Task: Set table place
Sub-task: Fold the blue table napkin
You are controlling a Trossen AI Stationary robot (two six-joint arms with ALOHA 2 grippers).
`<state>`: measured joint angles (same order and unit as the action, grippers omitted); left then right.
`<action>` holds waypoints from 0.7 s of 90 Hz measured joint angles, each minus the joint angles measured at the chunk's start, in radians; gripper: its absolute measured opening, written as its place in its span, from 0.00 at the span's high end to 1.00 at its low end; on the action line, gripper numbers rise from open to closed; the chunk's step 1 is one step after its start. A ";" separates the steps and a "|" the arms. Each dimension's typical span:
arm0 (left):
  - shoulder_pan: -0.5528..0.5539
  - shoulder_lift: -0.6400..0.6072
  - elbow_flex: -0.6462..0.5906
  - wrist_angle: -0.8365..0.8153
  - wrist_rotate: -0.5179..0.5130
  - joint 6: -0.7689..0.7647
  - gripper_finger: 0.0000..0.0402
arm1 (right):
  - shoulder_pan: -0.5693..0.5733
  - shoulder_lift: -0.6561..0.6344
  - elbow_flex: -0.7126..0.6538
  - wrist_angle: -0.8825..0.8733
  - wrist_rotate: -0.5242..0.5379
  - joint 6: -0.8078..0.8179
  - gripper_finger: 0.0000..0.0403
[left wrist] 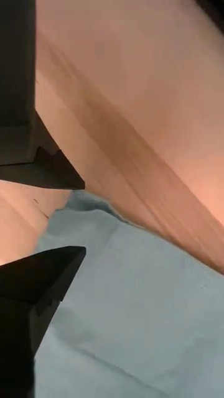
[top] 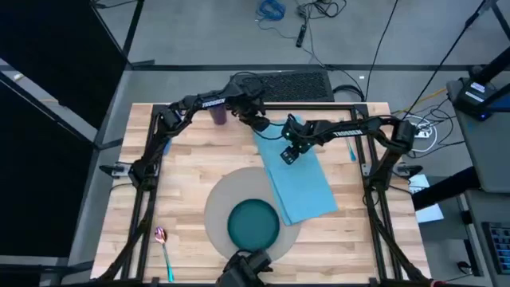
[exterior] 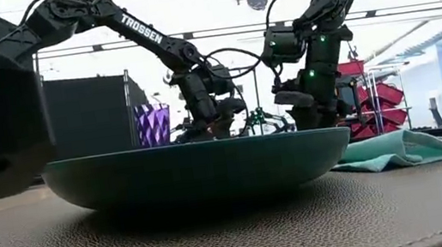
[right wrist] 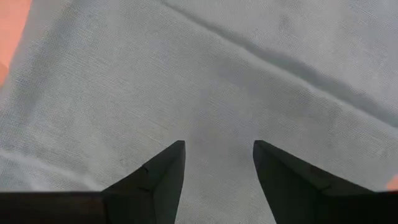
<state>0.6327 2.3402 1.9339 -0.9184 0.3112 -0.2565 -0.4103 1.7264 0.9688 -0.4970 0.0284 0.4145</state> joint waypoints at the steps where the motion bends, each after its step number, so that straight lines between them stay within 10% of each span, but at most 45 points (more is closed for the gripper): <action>1: 0.001 0.000 0.000 0.000 0.002 0.000 0.64 | 0.000 0.000 0.000 0.000 0.000 0.000 0.55; 35: 0.001 0.000 0.000 -0.011 -0.068 -0.018 0.64 | 0.000 0.000 0.000 0.001 0.000 0.000 0.55; 63: 0.026 0.007 -0.001 -0.023 0.093 -0.054 0.64 | 0.007 0.000 0.000 0.006 -0.002 0.000 0.55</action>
<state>0.6584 2.3473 1.9330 -0.9411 0.4046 -0.3101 -0.4032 1.7264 0.9688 -0.4906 0.0263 0.4145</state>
